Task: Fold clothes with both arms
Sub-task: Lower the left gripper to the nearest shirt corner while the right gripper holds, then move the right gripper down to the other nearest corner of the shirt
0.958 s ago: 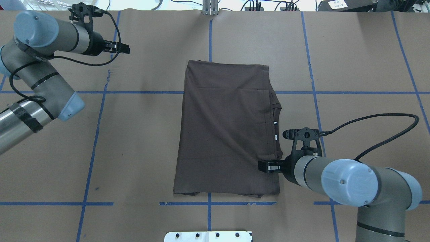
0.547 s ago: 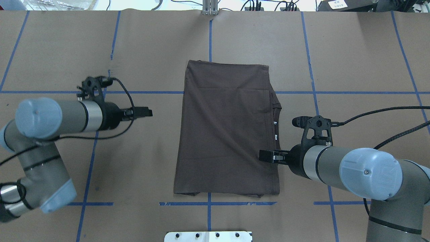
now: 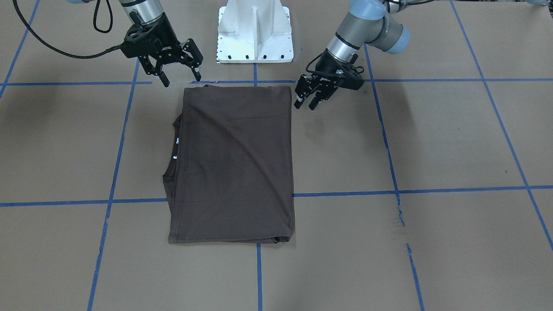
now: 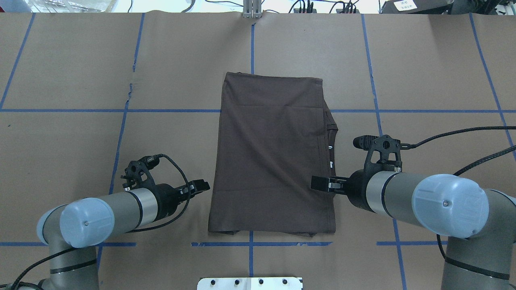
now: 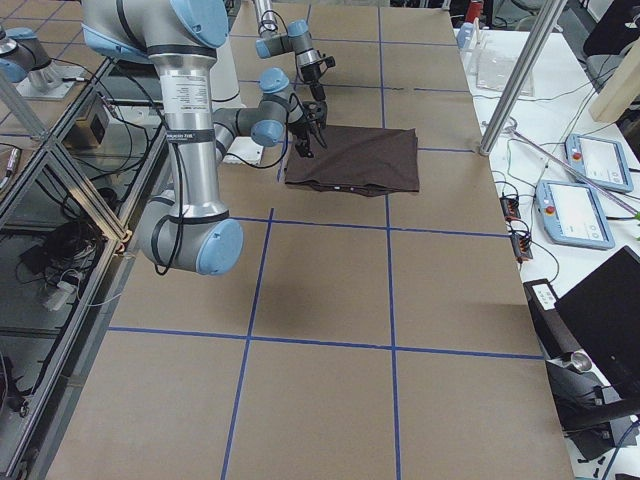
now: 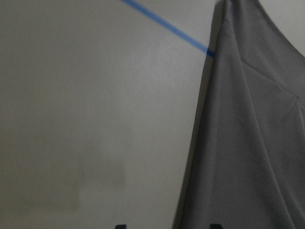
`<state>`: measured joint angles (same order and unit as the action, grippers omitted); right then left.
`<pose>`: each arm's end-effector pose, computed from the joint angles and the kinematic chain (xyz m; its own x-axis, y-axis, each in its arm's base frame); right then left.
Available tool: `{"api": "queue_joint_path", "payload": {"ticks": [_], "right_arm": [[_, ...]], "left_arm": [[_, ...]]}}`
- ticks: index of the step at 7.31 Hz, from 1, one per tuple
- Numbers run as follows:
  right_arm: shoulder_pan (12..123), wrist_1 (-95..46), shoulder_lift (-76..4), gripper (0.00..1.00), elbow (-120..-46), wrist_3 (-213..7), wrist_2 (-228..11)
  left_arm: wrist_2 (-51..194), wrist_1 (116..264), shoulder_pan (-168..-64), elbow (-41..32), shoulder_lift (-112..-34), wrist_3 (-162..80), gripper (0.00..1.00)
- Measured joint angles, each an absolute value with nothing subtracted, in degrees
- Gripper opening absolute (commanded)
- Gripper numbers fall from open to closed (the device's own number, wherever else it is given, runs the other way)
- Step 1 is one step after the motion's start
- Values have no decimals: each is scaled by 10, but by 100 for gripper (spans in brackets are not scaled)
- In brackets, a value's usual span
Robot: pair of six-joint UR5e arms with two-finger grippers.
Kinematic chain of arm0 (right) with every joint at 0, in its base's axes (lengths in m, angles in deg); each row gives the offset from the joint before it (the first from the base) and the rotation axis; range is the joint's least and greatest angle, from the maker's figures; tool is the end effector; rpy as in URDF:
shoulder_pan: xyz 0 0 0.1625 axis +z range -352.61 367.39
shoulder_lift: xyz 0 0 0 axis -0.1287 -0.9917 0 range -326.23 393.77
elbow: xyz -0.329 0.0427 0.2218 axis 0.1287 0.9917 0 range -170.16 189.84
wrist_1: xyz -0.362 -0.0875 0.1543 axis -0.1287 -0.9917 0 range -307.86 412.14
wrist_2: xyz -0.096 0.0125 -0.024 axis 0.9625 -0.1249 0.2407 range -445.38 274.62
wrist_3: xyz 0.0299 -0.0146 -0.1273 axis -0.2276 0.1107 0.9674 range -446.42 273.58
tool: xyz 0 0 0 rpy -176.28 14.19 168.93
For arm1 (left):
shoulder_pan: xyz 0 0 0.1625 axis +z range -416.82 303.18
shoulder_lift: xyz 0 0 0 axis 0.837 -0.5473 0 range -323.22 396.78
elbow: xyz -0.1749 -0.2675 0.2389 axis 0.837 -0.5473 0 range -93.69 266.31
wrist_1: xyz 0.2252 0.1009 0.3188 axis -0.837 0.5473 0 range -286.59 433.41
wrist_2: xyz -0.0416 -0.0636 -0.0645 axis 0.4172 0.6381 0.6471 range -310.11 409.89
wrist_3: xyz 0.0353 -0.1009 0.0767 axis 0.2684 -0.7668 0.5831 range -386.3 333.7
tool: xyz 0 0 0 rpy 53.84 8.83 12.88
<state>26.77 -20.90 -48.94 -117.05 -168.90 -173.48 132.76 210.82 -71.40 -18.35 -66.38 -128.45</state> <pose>-0.4136 -0.2914 0.2693 0.4985 0.0366 0.8661 -0.2962 0.9461 0.1305 0.5227 -0.2905 0.3104 0.1644 -0.2586 -0.9519 0.4097 0.8957 -0.1725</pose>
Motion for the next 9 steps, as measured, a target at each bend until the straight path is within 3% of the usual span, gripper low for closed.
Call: {"api": "queue_joint_path", "payload": {"ticks": [9], "right_arm": [[268, -209, -491, 100, -1171, -1689, -1734]], "left_arm": [[1307, 2108, -667, -157, -690, -1294, 66]]}}
